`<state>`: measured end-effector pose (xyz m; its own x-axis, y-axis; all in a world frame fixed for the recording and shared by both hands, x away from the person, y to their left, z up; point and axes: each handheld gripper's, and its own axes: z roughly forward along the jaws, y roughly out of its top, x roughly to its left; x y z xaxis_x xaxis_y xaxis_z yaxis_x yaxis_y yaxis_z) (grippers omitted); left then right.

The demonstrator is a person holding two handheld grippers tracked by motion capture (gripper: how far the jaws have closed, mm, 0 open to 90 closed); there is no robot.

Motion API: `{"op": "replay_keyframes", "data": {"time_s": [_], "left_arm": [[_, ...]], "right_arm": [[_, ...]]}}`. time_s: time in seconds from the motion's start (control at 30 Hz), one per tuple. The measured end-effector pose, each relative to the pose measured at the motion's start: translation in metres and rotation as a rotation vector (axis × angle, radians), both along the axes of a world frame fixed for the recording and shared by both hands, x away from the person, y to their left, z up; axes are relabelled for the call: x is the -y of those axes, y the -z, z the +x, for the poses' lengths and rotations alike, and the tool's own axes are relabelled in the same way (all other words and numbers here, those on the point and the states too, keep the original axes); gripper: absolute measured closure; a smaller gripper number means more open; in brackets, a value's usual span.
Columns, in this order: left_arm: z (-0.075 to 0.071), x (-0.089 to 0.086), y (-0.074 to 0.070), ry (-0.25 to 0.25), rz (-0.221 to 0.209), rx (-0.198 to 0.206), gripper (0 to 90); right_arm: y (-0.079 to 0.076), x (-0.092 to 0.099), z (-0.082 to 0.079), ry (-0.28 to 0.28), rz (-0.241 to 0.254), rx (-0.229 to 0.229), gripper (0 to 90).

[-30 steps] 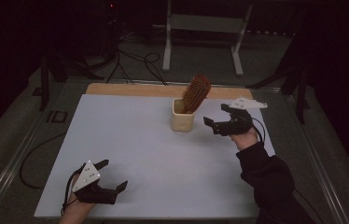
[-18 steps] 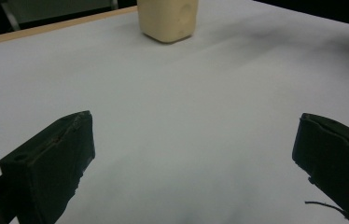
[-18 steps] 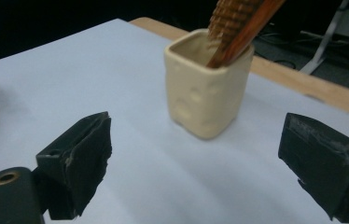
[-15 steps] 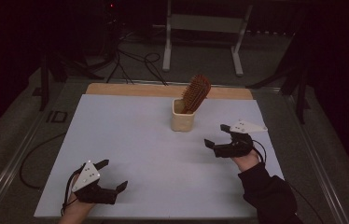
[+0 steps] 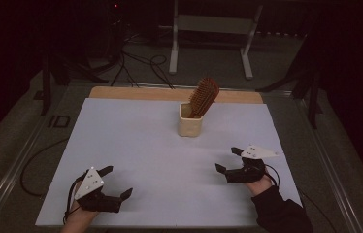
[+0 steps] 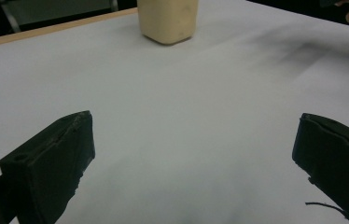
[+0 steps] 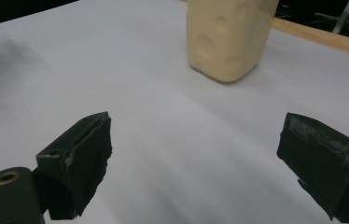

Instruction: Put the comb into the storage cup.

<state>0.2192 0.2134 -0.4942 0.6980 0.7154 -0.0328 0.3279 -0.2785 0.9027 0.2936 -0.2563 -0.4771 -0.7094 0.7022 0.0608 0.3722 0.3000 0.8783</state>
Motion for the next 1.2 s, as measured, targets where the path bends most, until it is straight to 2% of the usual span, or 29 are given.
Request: {"op": "replay_keyframes", "data": {"time_s": [0.13, 0.23, 0.3, 0.47, 0.67, 0.93, 1.2], "left_arm": [[0.001, 0.000, 0.001, -0.003, -0.005, -0.004, 0.0], [0.000, -0.001, 0.001, -0.006, -0.001, -0.004, 0.0], [0.000, -0.001, 0.001, -0.006, 0.000, -0.004, 0.0], [0.000, -0.001, 0.000, -0.006, 0.000, 0.000, 0.0], [0.000, -0.002, 0.000, -0.009, -0.004, -0.002, 0.0], [0.000, -0.002, 0.000, -0.008, -0.002, 0.001, 0.0], [-0.001, -0.001, 0.001, -0.009, 0.006, 0.004, 0.0]], "right_arm": [[0.006, 0.007, -0.006, -0.002, 0.007, 0.008, 9.6], [0.012, 0.013, -0.009, -0.003, -0.015, 0.011, 9.6], [0.015, 0.017, -0.011, -0.008, -0.012, 0.005, 9.6], [0.021, 0.024, -0.017, -0.007, -0.068, 0.014, 9.6], [0.024, 0.034, -0.023, -0.005, -0.102, 0.026, 9.6], [0.030, 0.042, -0.030, 0.027, -0.093, 0.018, 9.5], [0.033, 0.038, -0.024, 0.032, -0.097, 0.039, 9.6]]}}
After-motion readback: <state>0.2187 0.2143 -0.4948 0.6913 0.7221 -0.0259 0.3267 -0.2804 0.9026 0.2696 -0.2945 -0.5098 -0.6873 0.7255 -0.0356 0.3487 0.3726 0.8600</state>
